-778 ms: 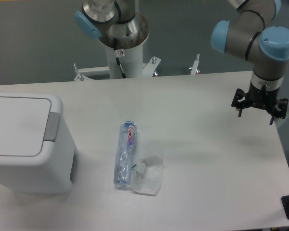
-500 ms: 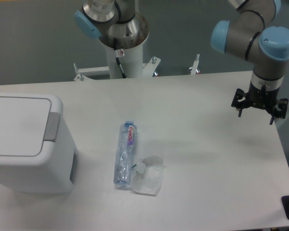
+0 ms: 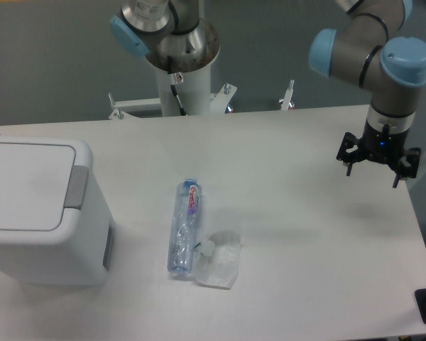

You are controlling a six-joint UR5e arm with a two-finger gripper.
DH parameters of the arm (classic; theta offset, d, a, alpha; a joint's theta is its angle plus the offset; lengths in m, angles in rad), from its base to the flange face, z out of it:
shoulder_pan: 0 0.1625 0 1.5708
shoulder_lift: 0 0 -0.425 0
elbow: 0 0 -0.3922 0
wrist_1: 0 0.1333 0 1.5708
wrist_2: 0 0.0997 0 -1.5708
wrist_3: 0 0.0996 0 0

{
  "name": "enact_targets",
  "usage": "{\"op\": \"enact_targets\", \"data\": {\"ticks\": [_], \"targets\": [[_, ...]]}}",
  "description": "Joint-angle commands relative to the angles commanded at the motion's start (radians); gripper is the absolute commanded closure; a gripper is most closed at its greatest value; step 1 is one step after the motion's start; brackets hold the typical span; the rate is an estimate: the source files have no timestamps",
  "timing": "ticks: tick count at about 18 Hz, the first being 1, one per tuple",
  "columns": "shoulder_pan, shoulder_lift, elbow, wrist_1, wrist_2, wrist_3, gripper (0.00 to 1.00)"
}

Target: Open the trash can

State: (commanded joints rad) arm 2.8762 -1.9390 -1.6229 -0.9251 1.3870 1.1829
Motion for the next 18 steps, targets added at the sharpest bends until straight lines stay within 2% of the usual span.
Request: {"op": "enact_targets", "data": {"ticks": [5,8,11,13,16,18], "targets": [[-0.014,0.022,-0.022,0.006,-0.098,-0.228,0.00],[-0.046,0.026,-0.015,0.040,-0.132,-0.272,0.00],[-0.078,0.041,-0.020,0.042,-0.210,-0.357,0.00],[-0.118,0.061,-0.003,0.043,-0.217,-0.445,0.00],[-0.176,0.067,0.032,0.043,-0.293,-0.580,0.00],[-0.219,0.093,0.043,0.043,-0.312,-0.667,0.00]]}}
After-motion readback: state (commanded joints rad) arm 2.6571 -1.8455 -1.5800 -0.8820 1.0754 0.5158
